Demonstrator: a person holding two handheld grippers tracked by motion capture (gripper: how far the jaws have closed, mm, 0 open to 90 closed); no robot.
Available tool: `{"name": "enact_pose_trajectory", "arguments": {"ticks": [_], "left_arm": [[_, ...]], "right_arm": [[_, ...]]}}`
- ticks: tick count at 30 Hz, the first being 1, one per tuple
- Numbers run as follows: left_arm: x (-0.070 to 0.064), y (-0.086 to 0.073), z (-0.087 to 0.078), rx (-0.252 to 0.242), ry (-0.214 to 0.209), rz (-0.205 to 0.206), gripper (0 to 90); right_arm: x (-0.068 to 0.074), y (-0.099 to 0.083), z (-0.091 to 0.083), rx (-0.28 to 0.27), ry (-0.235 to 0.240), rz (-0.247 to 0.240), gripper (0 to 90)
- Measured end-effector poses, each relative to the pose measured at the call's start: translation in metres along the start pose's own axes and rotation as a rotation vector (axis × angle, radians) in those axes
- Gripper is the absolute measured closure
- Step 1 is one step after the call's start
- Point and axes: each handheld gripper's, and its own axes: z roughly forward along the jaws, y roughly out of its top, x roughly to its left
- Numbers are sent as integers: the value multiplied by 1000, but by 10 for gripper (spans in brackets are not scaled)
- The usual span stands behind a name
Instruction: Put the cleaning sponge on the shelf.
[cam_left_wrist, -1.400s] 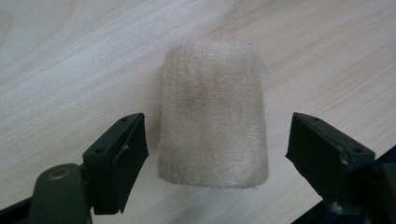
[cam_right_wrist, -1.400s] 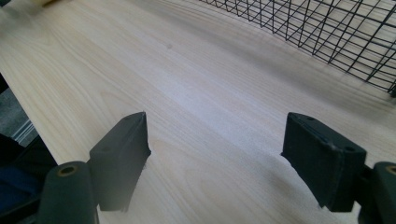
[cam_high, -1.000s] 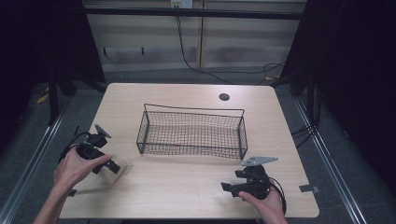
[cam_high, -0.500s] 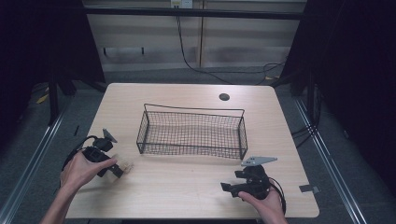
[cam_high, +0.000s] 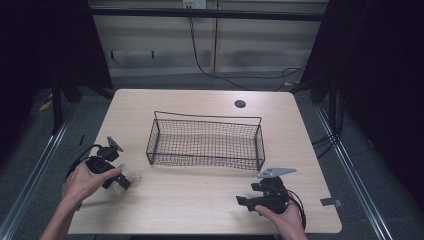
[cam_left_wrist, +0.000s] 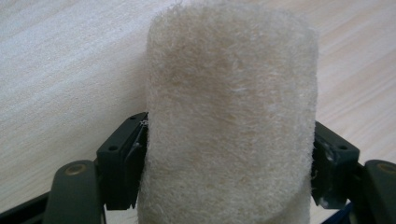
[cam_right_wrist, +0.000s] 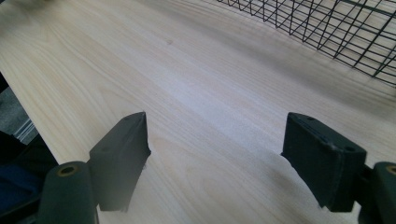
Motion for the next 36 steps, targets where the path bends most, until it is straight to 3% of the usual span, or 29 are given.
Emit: {"name": "enact_pose_trajectory", "arguments": {"ticks": [5, 12, 20, 36], "left_arm": [[0, -3, -8, -43, -27, 26, 263], [-2, -6, -13, -38, -24, 32, 264], [-7, -8, -33, -62, -73, 69, 264], [-15, -7, -48, -58, -73, 74, 264]], "right_arm": [[0, 0, 0, -1, 2, -1, 221], [0, 0, 1, 2, 2, 0, 221], [0, 0, 0, 4, 0, 0, 221], [0, 0, 0, 3, -2, 0, 221]]}}
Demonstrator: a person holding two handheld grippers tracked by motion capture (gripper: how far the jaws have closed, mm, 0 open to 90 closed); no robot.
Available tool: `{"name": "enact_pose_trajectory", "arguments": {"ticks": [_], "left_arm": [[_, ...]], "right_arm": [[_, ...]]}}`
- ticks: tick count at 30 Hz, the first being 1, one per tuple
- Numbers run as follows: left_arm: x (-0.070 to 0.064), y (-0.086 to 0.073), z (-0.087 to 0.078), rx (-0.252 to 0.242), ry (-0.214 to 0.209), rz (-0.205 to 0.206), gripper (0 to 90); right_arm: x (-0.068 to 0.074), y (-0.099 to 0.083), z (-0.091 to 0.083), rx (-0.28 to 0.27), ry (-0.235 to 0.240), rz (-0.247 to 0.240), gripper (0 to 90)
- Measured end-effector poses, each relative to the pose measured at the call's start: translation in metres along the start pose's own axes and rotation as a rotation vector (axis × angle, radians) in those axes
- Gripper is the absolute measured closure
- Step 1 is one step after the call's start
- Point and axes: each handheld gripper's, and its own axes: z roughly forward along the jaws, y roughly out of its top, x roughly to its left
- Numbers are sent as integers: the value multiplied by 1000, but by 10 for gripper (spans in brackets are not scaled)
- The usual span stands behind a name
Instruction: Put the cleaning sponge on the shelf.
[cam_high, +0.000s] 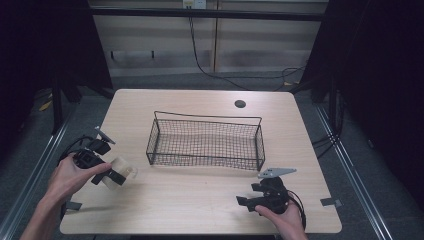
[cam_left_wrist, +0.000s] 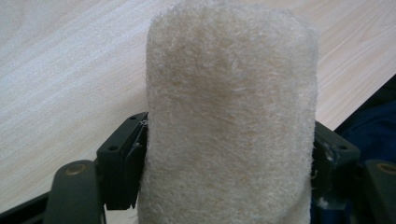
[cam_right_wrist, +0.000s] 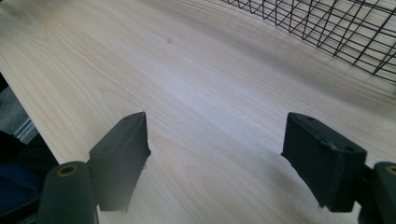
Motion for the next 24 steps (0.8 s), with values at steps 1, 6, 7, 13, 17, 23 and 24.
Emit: {"name": "enact_pose_trajectory", "arguments": {"ticks": [1, 6, 7, 13, 17, 23, 24], "left_arm": [[-2, 1, -2, 8, 1, 7, 264], [-4, 2, -7, 4, 0, 7, 264], [-4, 3, -10, 2, 2, 8, 264], [-8, 3, -16, 1, 7, 2, 264], [-10, 5, -21, 5, 16, 16, 264], [-15, 8, -31, -8, 25, 19, 264], [-16, 9, -32, -14, 24, 18, 264]], "right_arm": [[0, 0, 0, 1, 2, 1, 221], [0, 0, 0, 2, 3, 1, 221], [0, 0, 0, 1, 2, 1, 221], [0, 0, 0, 2, 4, 1, 221], [0, 0, 0, 2, 3, 2, 221], [0, 0, 0, 2, 3, 4, 221], [0, 0, 0, 2, 3, 3, 221]]}}
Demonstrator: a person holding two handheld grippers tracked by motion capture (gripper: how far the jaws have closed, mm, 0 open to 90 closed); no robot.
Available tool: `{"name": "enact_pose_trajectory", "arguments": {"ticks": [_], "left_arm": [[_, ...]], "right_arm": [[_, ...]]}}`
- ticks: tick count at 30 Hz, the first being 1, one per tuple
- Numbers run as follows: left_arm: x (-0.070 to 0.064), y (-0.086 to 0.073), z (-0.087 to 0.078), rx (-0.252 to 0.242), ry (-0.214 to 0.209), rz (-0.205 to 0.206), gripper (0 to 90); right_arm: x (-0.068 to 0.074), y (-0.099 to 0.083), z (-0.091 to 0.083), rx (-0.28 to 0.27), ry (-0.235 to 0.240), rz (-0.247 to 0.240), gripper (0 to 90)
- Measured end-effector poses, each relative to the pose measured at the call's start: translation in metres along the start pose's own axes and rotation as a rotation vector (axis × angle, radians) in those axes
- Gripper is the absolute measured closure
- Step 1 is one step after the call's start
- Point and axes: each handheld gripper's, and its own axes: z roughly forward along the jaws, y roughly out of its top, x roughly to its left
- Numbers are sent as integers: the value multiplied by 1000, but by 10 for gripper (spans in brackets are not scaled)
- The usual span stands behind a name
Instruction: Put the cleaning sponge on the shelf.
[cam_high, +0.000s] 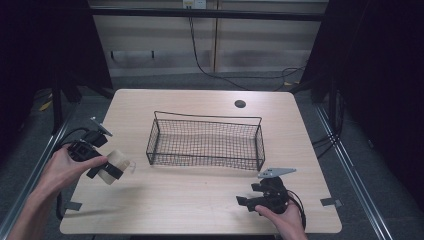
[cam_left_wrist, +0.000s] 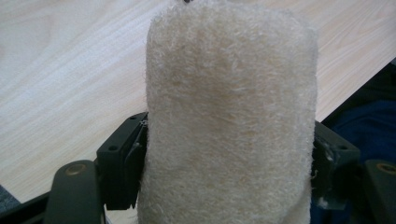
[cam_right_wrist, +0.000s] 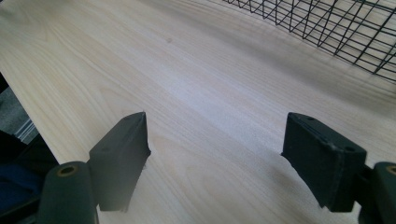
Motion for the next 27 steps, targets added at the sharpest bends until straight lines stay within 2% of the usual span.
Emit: {"name": "enact_pose_trajectory", "arguments": {"ticks": [6, 8, 9, 12, 15, 22, 27], "left_arm": [[-6, 4, -6, -14, 6, 0, 264], [-9, 7, -8, -11, 17, 6, 265], [-13, 9, -10, -2, 32, -4, 265], [-15, 11, -12, 0, 33, 0, 265], [-20, 17, -17, -4, 52, -14, 265], [-29, 28, -19, -5, 68, -28, 265], [-33, 38, -19, -25, 69, -70, 265]], "right_arm": [[0, 0, 0, 3, -1, 1, 221], [0, 0, 0, 1, 1, 1, 221], [0, 0, 0, 0, 2, 1, 221], [0, 0, 0, 0, 1, 3, 221], [0, 0, 0, 1, 0, 2, 221], [0, 0, 0, 1, 1, 3, 221], [0, 0, 0, 0, 4, -1, 220]]}}
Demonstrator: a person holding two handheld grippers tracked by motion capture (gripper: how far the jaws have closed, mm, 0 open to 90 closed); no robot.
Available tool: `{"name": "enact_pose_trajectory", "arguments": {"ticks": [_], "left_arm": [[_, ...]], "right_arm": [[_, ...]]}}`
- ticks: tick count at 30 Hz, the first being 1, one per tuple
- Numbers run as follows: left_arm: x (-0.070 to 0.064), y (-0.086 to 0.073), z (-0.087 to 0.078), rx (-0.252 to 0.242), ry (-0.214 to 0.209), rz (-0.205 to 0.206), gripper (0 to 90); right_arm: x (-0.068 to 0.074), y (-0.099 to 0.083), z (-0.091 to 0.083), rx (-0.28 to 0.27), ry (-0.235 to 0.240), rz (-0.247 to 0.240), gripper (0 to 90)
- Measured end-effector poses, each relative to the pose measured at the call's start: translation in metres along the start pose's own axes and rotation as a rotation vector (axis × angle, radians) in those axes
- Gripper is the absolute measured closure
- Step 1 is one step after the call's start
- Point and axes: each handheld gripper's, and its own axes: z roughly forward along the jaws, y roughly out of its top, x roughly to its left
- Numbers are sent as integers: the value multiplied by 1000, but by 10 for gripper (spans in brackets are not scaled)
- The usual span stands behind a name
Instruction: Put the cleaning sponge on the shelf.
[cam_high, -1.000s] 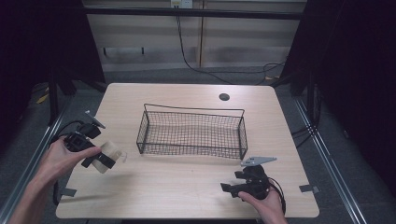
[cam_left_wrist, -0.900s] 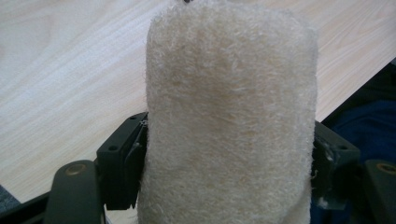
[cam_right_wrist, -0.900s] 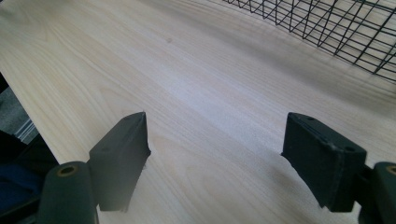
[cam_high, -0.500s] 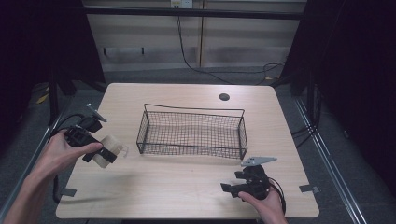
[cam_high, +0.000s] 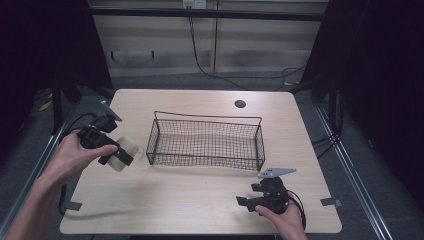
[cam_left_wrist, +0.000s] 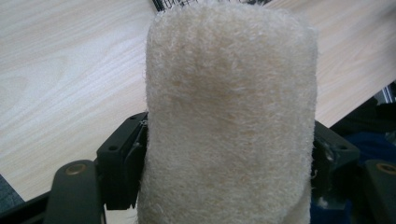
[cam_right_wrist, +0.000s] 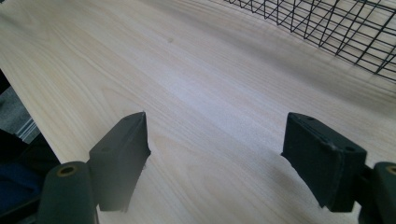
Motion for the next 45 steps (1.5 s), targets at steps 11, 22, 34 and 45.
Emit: {"name": "enact_pose_trajectory", "arguments": {"ticks": [11, 22, 34, 45], "left_arm": [[-19, 28, 0, 6, 37, -51, 265], [-30, 53, 7, -11, 48, -101, 265], [-38, 77, 20, -10, 55, -169, 265], [-46, 92, 38, -4, 58, -224, 265]], "right_arm": [[1, 1, 1, 3, 7, -1, 220], [0, 1, 1, -1, 12, 1, 220], [1, 1, 1, 0, 13, -1, 220], [1, 1, 1, 1, 12, 0, 220]]}}
